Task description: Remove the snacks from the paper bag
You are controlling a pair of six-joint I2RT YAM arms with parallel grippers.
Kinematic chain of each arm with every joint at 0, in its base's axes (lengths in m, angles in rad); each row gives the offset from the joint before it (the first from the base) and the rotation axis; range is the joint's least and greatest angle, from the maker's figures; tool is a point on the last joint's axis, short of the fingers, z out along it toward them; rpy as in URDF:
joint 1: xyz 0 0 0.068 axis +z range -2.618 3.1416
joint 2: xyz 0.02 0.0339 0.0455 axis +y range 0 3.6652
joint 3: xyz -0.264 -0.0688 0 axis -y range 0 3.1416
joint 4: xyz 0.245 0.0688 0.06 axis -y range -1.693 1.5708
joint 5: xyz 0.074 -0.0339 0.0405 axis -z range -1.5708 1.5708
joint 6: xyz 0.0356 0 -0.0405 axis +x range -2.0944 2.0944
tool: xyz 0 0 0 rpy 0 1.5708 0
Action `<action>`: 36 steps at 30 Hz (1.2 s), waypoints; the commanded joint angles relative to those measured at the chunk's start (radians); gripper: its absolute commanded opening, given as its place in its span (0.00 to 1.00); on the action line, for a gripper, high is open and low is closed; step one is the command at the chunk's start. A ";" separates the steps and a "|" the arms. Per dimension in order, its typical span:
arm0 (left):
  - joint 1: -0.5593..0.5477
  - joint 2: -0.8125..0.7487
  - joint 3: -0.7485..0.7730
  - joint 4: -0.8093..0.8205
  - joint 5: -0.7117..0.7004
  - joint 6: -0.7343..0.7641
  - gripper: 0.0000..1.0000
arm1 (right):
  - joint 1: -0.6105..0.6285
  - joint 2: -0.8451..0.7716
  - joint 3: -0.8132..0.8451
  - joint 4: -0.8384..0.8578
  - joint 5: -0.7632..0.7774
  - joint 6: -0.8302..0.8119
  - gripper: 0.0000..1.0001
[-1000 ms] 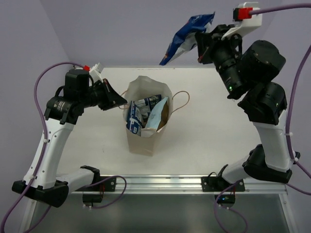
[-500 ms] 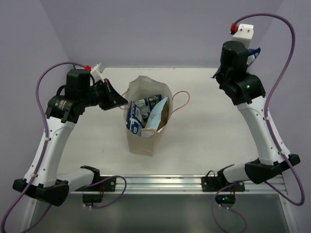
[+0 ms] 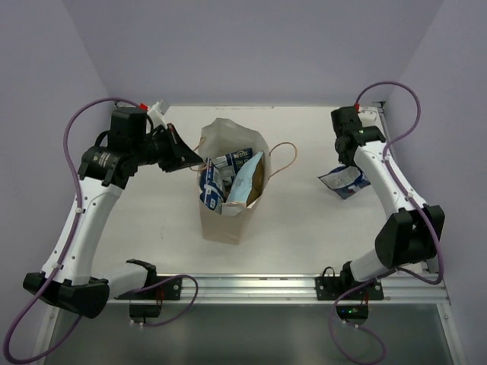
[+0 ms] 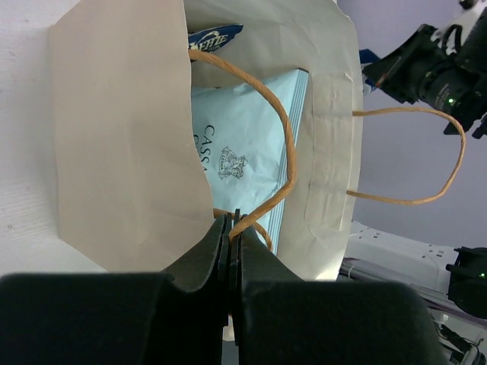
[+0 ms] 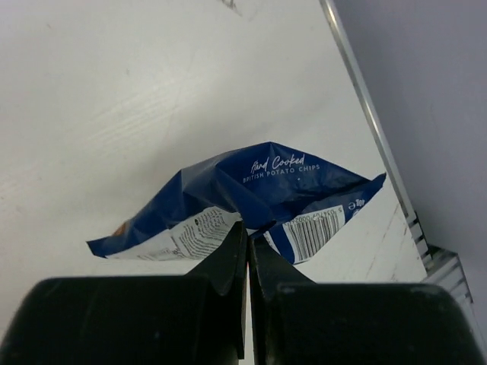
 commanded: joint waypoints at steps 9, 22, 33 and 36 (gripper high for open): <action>0.005 0.011 -0.029 0.047 -0.004 -0.009 0.00 | -0.103 0.191 0.080 -0.005 -0.013 0.026 0.00; 0.006 0.016 -0.020 0.018 -0.029 -0.019 0.00 | -0.135 0.423 0.448 -0.104 -0.062 -0.004 0.52; 0.006 -0.048 -0.093 0.089 0.033 -0.033 0.00 | 0.283 0.071 0.762 -0.377 -0.099 0.037 0.64; 0.006 -0.058 -0.096 0.096 0.046 -0.035 0.00 | 0.455 0.051 0.913 -0.436 -0.175 0.100 0.63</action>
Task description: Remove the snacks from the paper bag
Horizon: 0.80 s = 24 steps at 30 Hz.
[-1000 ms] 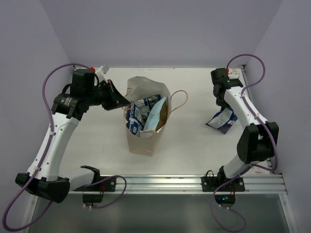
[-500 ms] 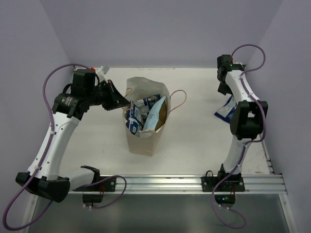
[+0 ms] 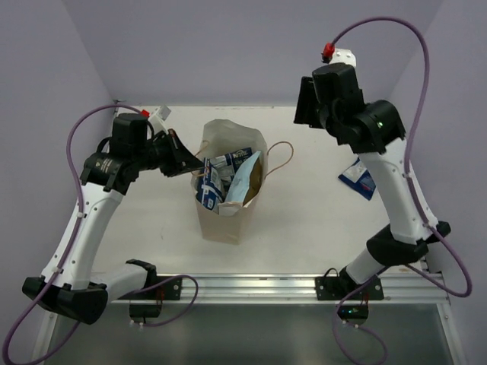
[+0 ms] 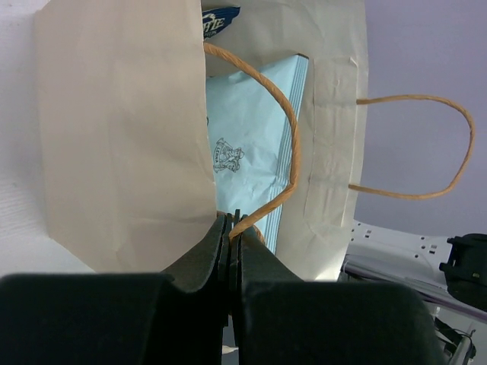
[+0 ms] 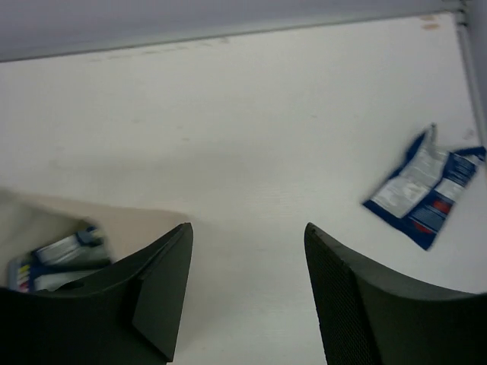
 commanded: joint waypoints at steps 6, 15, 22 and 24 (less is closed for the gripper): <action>0.006 -0.044 0.004 0.036 0.030 -0.013 0.00 | 0.364 -0.105 0.069 0.012 -0.242 0.084 0.59; 0.006 -0.066 0.018 0.005 0.047 -0.012 0.00 | 0.532 0.130 0.242 0.024 -0.271 0.009 0.57; 0.006 -0.083 0.016 -0.007 0.042 -0.016 0.00 | 0.509 0.202 0.153 0.103 -0.266 -0.077 0.53; 0.006 -0.087 0.016 -0.012 0.042 -0.018 0.00 | 0.500 0.193 0.066 0.162 -0.252 -0.137 0.53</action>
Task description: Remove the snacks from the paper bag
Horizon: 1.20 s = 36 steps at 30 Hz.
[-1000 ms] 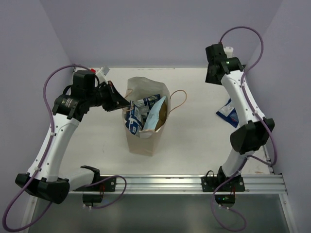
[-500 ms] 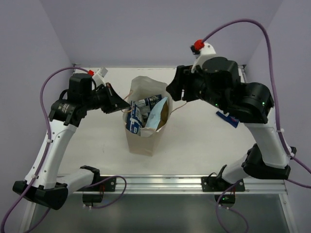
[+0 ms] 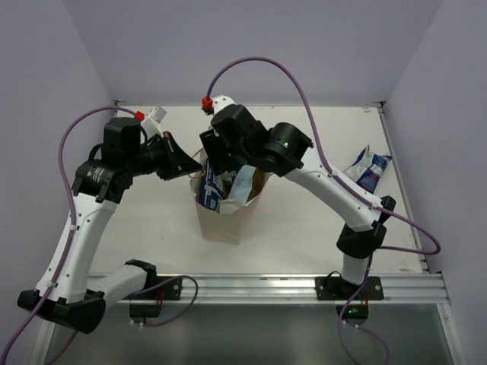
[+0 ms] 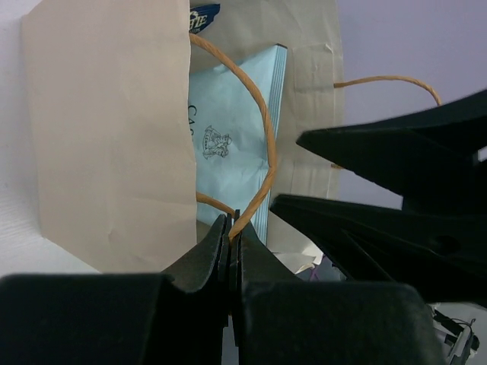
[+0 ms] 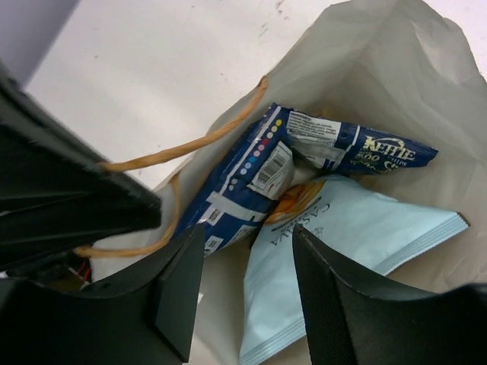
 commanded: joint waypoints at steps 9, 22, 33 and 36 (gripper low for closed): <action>0.006 -0.036 0.011 -0.043 0.008 -0.013 0.00 | -0.105 -0.069 -0.296 0.333 0.005 -0.322 0.56; 0.006 -0.047 0.011 -0.046 0.003 -0.036 0.00 | -0.122 0.013 -0.139 0.209 -0.170 0.062 0.55; 0.006 -0.065 0.012 -0.024 0.034 -0.080 0.00 | -0.018 -0.087 -0.369 0.213 -0.047 0.563 0.49; 0.006 -0.071 0.012 -0.017 0.041 -0.091 0.00 | -0.016 -0.111 -0.475 0.261 -0.031 0.643 0.48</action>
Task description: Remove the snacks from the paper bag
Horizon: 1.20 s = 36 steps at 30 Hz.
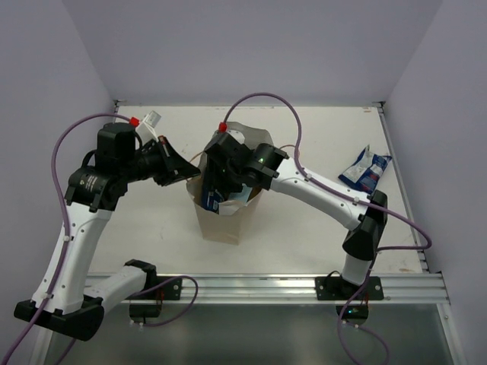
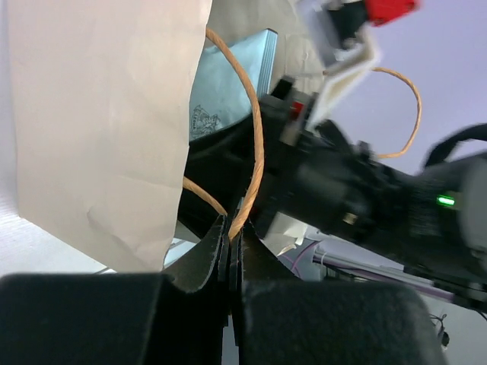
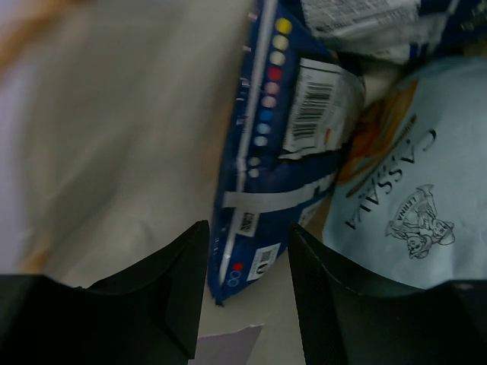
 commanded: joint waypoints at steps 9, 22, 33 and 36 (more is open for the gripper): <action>0.006 -0.025 0.012 0.025 0.056 -0.032 0.00 | -0.004 0.013 -0.006 0.030 0.062 0.192 0.48; 0.006 -0.033 0.003 0.015 0.055 -0.029 0.00 | -0.004 0.083 0.004 0.067 0.054 0.241 0.36; 0.006 -0.056 -0.037 0.020 0.038 -0.029 0.00 | -0.004 0.028 0.034 -0.005 0.153 0.211 0.00; 0.006 -0.059 -0.051 0.031 0.033 -0.031 0.00 | -0.005 -0.028 0.054 -0.053 0.191 0.202 0.00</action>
